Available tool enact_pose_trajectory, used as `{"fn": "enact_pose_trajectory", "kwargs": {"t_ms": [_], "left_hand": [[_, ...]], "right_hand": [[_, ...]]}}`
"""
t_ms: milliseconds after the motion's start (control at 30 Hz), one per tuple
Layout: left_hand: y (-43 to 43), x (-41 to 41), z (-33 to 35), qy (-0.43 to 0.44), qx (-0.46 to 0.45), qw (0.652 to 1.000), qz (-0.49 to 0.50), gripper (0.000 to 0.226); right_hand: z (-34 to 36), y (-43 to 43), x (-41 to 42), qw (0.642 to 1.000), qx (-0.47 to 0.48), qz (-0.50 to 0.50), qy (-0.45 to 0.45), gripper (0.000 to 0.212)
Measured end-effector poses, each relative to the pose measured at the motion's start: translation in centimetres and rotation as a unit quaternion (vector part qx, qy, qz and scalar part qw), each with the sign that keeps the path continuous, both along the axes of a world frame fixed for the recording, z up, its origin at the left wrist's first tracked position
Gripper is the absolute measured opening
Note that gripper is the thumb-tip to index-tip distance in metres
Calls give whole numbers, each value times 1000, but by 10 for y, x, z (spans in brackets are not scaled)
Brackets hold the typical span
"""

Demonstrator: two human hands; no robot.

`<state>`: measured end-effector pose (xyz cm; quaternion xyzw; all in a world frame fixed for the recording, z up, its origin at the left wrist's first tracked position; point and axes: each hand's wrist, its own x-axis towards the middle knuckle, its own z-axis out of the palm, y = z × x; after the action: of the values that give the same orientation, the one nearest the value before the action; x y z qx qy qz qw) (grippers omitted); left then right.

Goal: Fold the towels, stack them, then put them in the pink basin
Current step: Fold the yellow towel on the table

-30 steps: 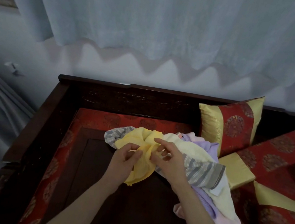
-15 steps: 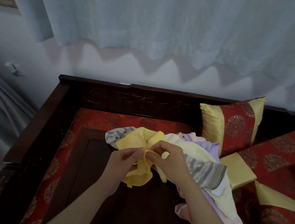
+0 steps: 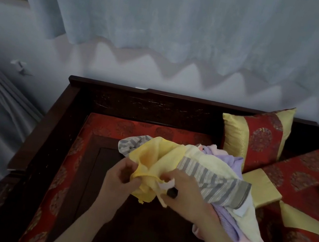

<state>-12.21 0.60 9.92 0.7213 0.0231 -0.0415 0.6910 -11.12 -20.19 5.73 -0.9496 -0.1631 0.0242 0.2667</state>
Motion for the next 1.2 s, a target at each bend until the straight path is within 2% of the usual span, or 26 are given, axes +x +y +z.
{"fn": "enact_pose_trajectory", "kwargs": {"t_ms": [133, 167, 233, 300, 367, 467, 533, 600, 700, 767, 833, 933, 1033, 1100, 1200], "left_hand": [[23, -35, -12, 71, -78, 994, 21, 24], [26, -43, -17, 103, -106, 988, 38, 25], [28, -58, -34, 190, -177, 960, 101, 23], [32, -69, -63, 286, -237, 910, 186, 18], [39, -76, -91, 369, -253, 858, 251, 16], [56, -85, -126, 450, -221, 817, 286, 12], [68, -87, -140, 462, -199, 817, 281, 15], [78, -86, -149, 455, -195, 830, 258, 15], [86, -83, -159, 443, -151, 855, 225, 18], [87, -81, -163, 433, -110, 872, 200, 23], [87, -80, -167, 414, -71, 892, 166, 32], [80, -80, -171, 402, -50, 903, 142, 36], [74, -82, -178, 404, -48, 900, 156, 40], [70, -83, -182, 407, -39, 900, 149, 41], [68, -86, -187, 423, -29, 895, 138, 47]], "right_hand": [[-52, 16, -25, 999, -33, -19, -20, 36], [-63, 17, -29, 999, -46, -24, -3, 40], [-82, 21, -37, 991, -92, -17, 99, 64], [-102, 26, -44, 971, -144, 9, 193, 81], [-122, 33, -50, 961, -171, 22, 218, 77], [-143, 36, -49, 977, -157, 15, 144, 44], [-146, 30, -39, 984, -123, 16, 130, 37], [-135, 20, -22, 982, -61, 47, 175, 46], [-103, -5, 6, 976, 100, 39, 190, 40], [-68, -16, 24, 962, 172, 24, 209, 28], [-29, -16, 47, 936, 203, 16, 286, 22], [4, 12, 84, 925, 194, 61, 322, 15], [-4, 77, 118, 935, 161, 101, 301, 14], [-31, 117, 136, 943, 83, 157, 282, 15], [-74, 158, 155, 918, -57, 221, 325, 21]]}}
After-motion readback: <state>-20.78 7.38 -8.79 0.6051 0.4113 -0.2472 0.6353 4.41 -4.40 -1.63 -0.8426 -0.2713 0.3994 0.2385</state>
